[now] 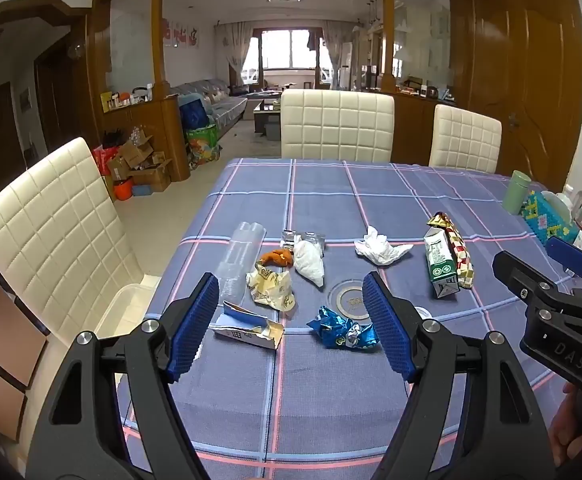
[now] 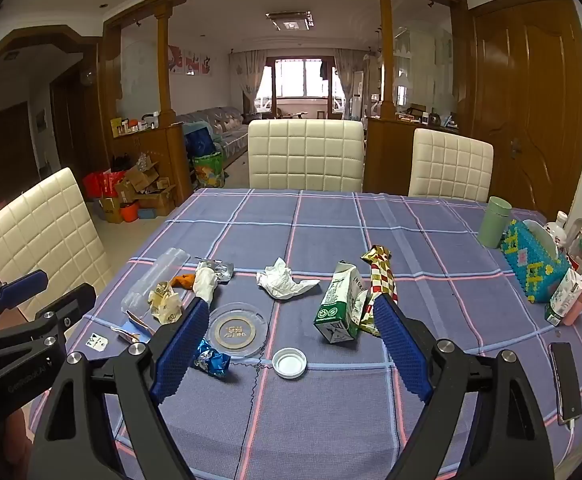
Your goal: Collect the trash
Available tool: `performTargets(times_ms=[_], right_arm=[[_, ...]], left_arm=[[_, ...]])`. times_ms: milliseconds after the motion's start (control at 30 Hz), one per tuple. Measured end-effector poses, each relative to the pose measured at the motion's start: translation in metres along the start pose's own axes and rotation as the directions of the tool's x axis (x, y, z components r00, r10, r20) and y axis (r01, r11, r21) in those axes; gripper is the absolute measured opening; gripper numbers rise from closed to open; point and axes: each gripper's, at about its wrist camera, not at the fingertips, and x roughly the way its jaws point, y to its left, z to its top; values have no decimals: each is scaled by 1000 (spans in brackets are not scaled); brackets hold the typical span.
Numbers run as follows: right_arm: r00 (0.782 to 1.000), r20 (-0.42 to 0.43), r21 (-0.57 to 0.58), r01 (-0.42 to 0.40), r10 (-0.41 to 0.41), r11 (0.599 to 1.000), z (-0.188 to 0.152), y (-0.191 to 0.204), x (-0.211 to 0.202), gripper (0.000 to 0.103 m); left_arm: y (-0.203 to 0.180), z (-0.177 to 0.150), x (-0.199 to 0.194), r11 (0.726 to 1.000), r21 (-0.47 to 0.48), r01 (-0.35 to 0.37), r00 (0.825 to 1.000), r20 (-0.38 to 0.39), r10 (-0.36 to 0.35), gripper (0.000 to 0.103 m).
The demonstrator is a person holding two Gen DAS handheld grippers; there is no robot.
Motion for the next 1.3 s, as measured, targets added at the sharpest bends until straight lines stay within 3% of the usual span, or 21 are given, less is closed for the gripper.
performTargets(times_ms=[967, 1300], right_arm=[[1000, -6, -2, 3, -3, 1000, -3, 0, 2, 82], [999, -42, -1, 2, -2, 1000, -9, 2, 23, 82]], left_arm=[[1, -6, 9, 1000, -4, -7, 1000, -14, 7, 74], [5, -9, 23, 1000, -4, -7, 999, -50, 7, 74]])
